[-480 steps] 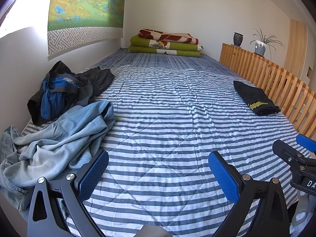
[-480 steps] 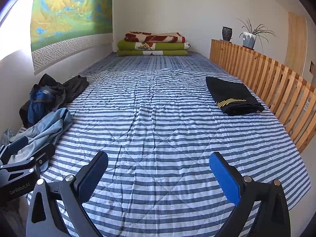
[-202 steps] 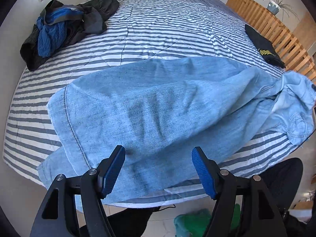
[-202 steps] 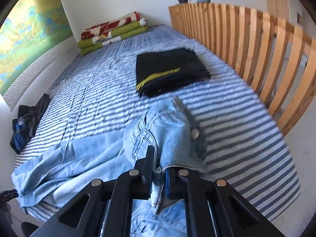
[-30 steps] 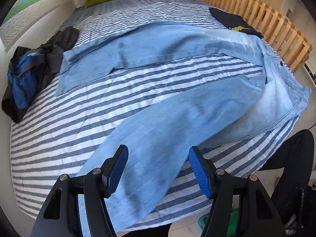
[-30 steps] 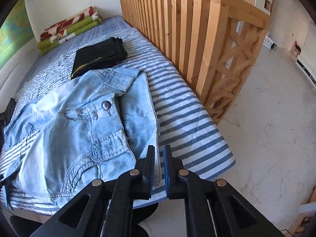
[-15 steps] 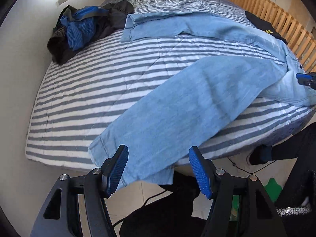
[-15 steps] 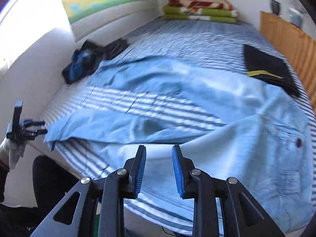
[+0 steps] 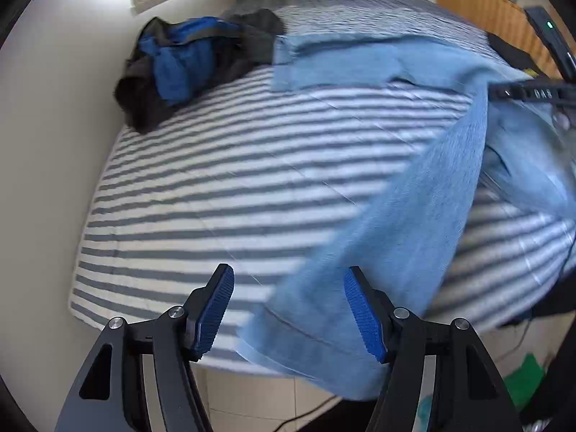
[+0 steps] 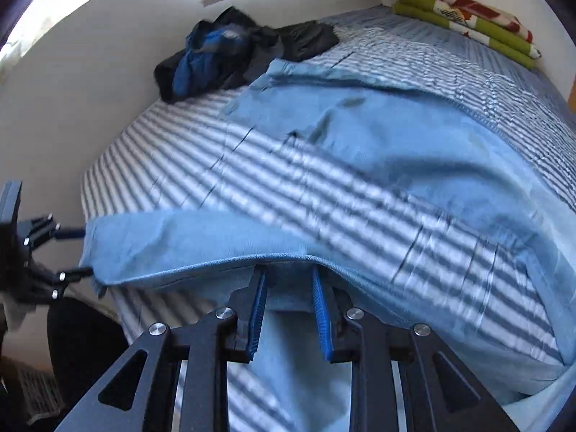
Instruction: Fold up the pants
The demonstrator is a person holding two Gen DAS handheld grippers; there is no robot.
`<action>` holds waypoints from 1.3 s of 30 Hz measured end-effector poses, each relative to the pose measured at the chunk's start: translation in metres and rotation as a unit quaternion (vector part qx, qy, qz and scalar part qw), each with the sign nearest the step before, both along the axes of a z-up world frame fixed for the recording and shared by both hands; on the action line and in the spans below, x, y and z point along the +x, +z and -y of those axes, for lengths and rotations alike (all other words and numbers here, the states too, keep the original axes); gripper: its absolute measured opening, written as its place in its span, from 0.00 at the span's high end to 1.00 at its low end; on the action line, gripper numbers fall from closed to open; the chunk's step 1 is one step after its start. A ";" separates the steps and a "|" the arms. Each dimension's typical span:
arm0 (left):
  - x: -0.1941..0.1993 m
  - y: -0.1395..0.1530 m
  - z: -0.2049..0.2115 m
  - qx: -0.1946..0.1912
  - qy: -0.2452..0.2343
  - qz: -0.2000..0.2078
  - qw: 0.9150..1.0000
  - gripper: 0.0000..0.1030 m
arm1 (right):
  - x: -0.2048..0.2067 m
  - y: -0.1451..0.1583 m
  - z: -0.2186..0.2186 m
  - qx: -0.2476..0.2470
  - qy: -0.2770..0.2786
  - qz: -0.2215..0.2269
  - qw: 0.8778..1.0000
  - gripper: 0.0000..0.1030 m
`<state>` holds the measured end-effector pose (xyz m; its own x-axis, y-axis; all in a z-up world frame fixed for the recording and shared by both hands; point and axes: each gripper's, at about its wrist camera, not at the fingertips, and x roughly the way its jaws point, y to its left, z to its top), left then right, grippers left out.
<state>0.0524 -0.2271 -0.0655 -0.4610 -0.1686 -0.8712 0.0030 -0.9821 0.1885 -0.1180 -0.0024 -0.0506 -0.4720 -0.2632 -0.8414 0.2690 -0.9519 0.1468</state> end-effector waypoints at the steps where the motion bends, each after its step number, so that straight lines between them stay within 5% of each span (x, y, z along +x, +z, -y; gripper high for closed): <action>1: -0.011 0.004 0.009 -0.004 0.022 -0.009 1.000 0.35 | -0.020 -0.005 0.001 0.018 -0.019 0.001 1.000 0.78; 4: -0.023 0.018 0.033 0.043 0.049 -0.030 0.997 0.35 | -0.053 -0.015 -0.013 0.005 -0.071 0.023 0.997 0.78; 8: -0.006 0.023 0.036 0.088 0.003 -0.022 0.996 0.34 | -0.038 -0.003 -0.031 -0.036 -0.051 0.028 0.998 0.77; 12: 0.026 0.010 0.014 0.083 -0.053 -0.001 0.995 0.23 | 0.011 -0.001 -0.036 -0.023 0.014 0.031 0.999 0.71; 18: 0.043 -0.017 -0.024 0.024 -0.106 0.017 0.994 0.23 | 0.089 -0.023 -0.037 0.018 0.071 0.043 0.996 0.65; 22: 0.011 -0.013 -0.008 0.054 -0.058 0.008 0.997 0.26 | 0.121 -0.031 -0.040 0.052 0.067 0.025 0.996 0.65; 26: -0.036 0.002 0.048 0.034 0.089 -0.026 0.995 0.26 | 0.133 -0.030 -0.048 0.058 0.059 0.015 0.996 0.65; 28: -0.044 0.008 0.077 0.078 0.131 -0.029 0.988 0.27 | 0.137 -0.027 -0.048 0.066 0.058 0.002 0.996 0.65; 31: -0.029 0.010 0.094 0.156 0.139 -0.022 0.978 0.25 | 0.140 -0.026 -0.039 0.079 0.075 -0.011 0.994 0.65; 35: -0.002 -0.016 0.085 0.162 0.121 0.040 0.978 0.21 | 0.145 -0.032 -0.020 0.108 0.113 -0.026 0.987 0.63; 39: 0.015 -0.042 0.084 0.222 0.137 0.062 0.963 0.22 | 0.138 -0.049 -0.009 0.124 0.119 -0.015 0.985 0.62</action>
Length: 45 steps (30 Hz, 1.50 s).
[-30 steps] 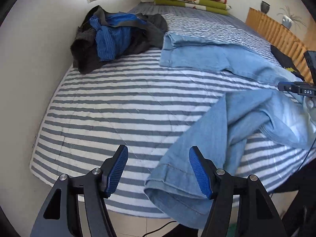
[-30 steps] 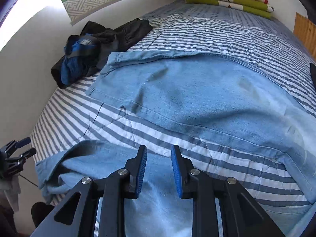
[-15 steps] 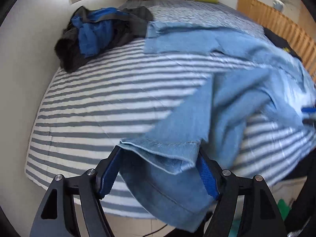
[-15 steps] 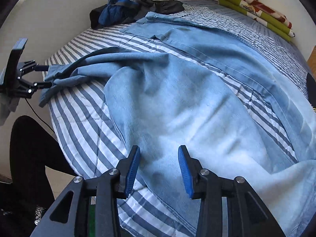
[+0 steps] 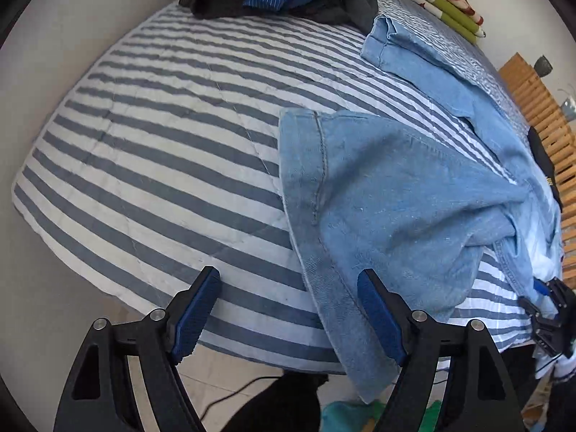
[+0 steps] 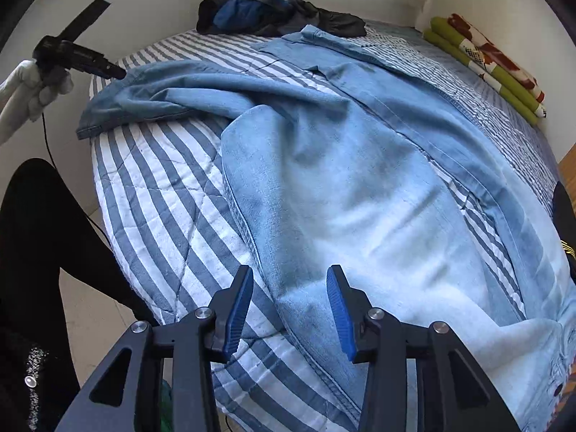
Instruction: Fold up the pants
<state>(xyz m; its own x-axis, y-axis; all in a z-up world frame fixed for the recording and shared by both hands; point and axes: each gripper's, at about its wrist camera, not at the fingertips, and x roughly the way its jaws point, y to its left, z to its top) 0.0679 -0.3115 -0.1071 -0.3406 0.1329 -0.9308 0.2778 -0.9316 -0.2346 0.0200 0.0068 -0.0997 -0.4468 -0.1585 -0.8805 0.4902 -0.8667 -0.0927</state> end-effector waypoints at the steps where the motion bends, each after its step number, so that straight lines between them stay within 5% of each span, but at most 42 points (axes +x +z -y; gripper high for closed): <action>1: 0.000 -0.002 -0.003 0.009 -0.001 -0.004 1.000 0.36 | -0.002 -0.003 0.002 0.005 0.002 0.000 1.000 0.62; 2: -0.002 -0.002 -0.008 0.006 -0.007 -0.008 1.000 0.50 | -0.004 -0.006 0.004 0.013 0.004 -0.002 1.000 0.62; 3: -0.005 -0.002 -0.013 -0.003 -0.014 -0.009 1.000 0.83 | -0.004 -0.008 0.005 0.023 0.006 -0.004 1.000 0.62; 4: -0.010 0.001 -0.016 -0.015 -0.016 -0.011 1.000 0.93 | -0.005 -0.010 0.006 0.032 0.009 -0.005 0.999 0.62; 6: -0.020 0.013 -0.022 -0.025 -0.023 -0.025 0.999 0.96 | -0.008 -0.010 0.005 0.035 0.012 0.000 0.999 0.64; 7: -0.024 0.023 -0.023 -0.036 -0.026 -0.035 0.998 0.96 | -0.010 -0.008 0.004 0.034 0.007 0.002 0.999 0.69; 9: -0.031 0.051 -0.018 -0.045 -0.030 -0.060 0.997 0.96 | -0.014 -0.002 0.000 0.038 -0.001 0.001 0.999 0.94; 13: -0.036 0.114 0.015 -0.057 -0.016 -0.110 0.992 0.97 | -0.015 0.037 -0.017 -0.011 -0.025 -0.013 1.000 0.96; 16: -0.040 0.132 0.038 -0.077 -0.015 -0.096 0.992 0.89 | -0.009 0.068 -0.030 -0.079 -0.038 -0.020 0.996 0.96; 17: -0.044 0.129 0.043 -0.088 -0.015 -0.077 0.993 0.83 | -0.006 0.075 -0.030 -0.096 -0.030 -0.021 0.995 0.96; 18: -0.044 0.125 0.048 -0.114 -0.008 -0.055 0.992 0.61 | 0.000 0.077 -0.028 -0.103 -0.020 -0.018 0.994 0.92; 19: -0.044 0.121 0.052 -0.156 0.006 -0.040 0.987 0.49 | 0.006 0.075 -0.025 -0.103 -0.012 -0.008 0.995 0.91; 21: -0.042 0.114 0.057 -0.198 0.015 -0.029 0.980 0.49 | 0.016 0.068 -0.020 -0.095 -0.004 0.007 0.995 0.61; 22: -0.040 0.113 0.061 -0.189 0.022 -0.034 0.981 0.49 | 0.022 0.067 -0.023 -0.094 -0.011 -0.006 0.995 0.57; 30: -0.049 0.116 0.004 -0.180 -0.031 -0.073 0.981 0.49 | 0.070 0.069 -0.103 -0.146 -0.129 -0.051 0.980 0.56; 35: -0.080 0.121 -0.076 -0.153 -0.103 -0.104 0.977 0.49 | 0.113 0.084 -0.213 -0.104 -0.324 -0.119 0.933 0.56; 39: -0.105 0.115 -0.164 -0.130 -0.187 -0.117 0.967 0.49 | 0.154 0.080 -0.307 -0.071 -0.488 -0.112 0.862 0.56; 42: -0.122 0.102 -0.237 -0.128 -0.248 -0.114 0.954 0.49 | 0.180 0.079 -0.360 -0.070 -0.551 -0.112 0.824 0.56; 45: -0.130 0.088 -0.307 -0.096 -0.301 -0.109 0.942 0.49 | 0.196 0.081 -0.397 -0.065 -0.577 -0.101 0.808 0.56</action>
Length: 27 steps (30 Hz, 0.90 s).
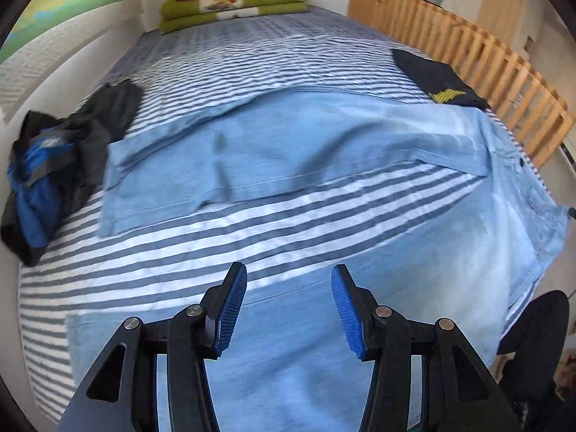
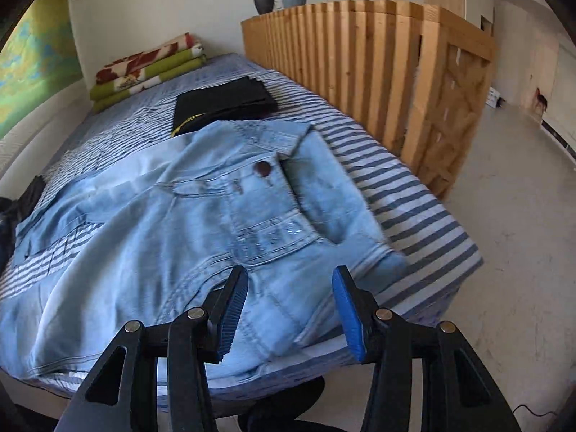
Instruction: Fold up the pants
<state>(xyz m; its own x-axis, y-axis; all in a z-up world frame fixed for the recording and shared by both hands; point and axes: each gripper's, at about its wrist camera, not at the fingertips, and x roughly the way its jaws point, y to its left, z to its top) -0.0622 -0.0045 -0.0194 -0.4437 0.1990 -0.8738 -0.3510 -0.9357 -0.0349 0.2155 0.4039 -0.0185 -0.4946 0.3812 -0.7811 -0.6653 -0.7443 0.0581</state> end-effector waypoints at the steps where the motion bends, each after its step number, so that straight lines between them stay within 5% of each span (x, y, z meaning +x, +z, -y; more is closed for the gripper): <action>1: -0.001 -0.006 -0.023 0.003 -0.021 0.006 1.000 0.48 | 0.003 0.001 -0.011 0.000 -0.008 0.004 1.000 0.56; 7: 0.018 -0.059 -0.134 -0.037 -0.126 0.038 0.991 0.47 | 0.034 -0.004 -0.062 -0.092 -0.075 -0.005 0.993 0.55; 10: 0.027 -0.081 -0.153 -0.045 -0.145 0.059 0.987 0.44 | 0.036 0.000 -0.067 -0.128 -0.060 -0.032 0.989 0.55; 13: 0.030 -0.096 -0.160 -0.050 -0.147 0.073 0.985 0.40 | 0.016 0.010 -0.061 -0.107 -0.018 -0.023 0.994 0.55; 16: 0.027 -0.100 -0.158 -0.034 -0.139 0.084 0.986 0.38 | -0.017 0.010 -0.058 -0.098 0.031 0.014 0.995 0.55; 21: 0.022 -0.102 -0.157 -0.010 -0.129 0.097 0.987 0.37 | -0.065 -0.032 -0.071 -0.099 0.052 0.133 0.985 0.54; 25: 0.024 -0.104 -0.164 -0.014 -0.138 0.093 0.986 0.30 | -0.062 -0.065 -0.079 -0.172 0.054 0.166 0.970 0.54; 26: 0.025 -0.105 -0.165 -0.015 -0.139 0.092 0.986 0.29 | -0.059 -0.064 -0.076 -0.175 0.063 0.157 0.970 0.58; 27: 0.025 -0.105 -0.166 -0.017 -0.139 0.092 0.986 0.28 | -0.056 -0.060 -0.071 -0.174 0.079 0.148 0.970 0.78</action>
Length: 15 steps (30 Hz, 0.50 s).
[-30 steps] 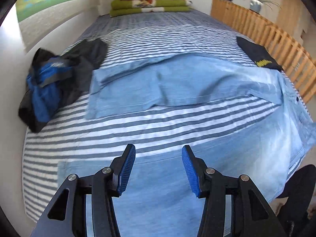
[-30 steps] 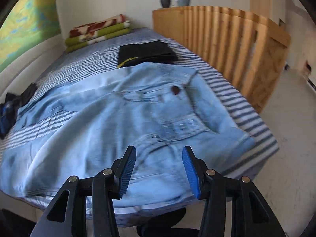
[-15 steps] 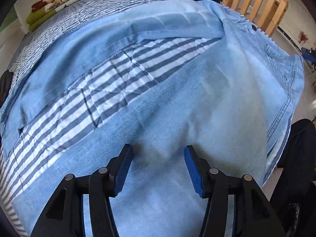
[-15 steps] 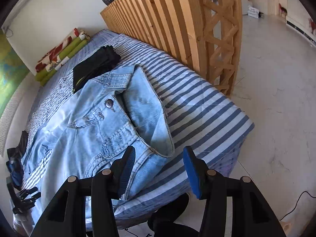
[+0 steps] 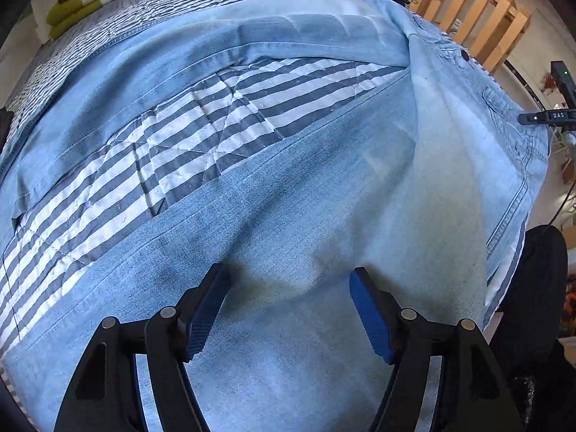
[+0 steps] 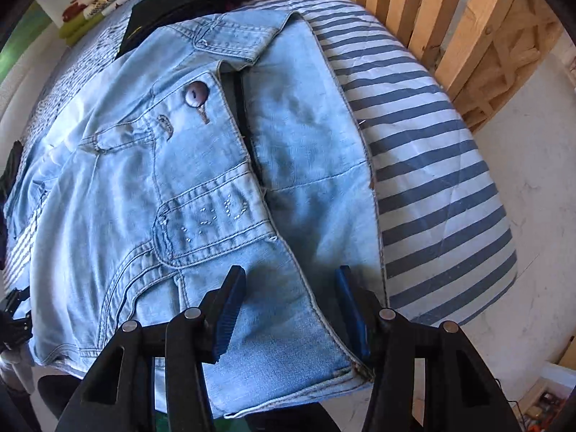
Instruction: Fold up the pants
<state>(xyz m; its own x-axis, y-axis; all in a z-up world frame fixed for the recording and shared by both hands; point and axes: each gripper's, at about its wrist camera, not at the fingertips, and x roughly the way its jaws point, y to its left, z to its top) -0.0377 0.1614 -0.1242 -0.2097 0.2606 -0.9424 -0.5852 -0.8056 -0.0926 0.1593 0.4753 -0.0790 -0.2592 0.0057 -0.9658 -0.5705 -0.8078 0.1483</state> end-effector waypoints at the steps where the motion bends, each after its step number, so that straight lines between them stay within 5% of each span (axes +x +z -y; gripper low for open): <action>1: 0.002 0.000 -0.003 -0.001 0.000 0.000 1.000 0.28 | 0.002 0.004 0.004 -0.005 0.012 -0.012 1.000 0.89; 7: 0.002 0.000 -0.007 0.000 0.001 0.006 1.000 0.27 | 0.026 0.059 0.016 0.055 0.018 -0.085 0.995 0.96; 11: -0.002 0.002 -0.002 0.008 0.001 0.015 1.000 0.26 | 0.059 0.105 0.015 0.108 0.007 -0.168 0.980 0.96; 15: -0.002 0.002 -0.002 0.010 -0.001 0.020 1.000 0.26 | 0.100 0.094 0.011 0.104 0.018 -0.187 0.977 0.96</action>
<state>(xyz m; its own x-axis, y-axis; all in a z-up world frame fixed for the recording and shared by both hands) -0.0392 0.1630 -0.1220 -0.1706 0.2800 -0.9447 -0.5825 -0.8020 -0.1325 0.2591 0.4640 0.0150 -0.5969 0.1766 -0.7826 -0.4787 -0.8612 0.1709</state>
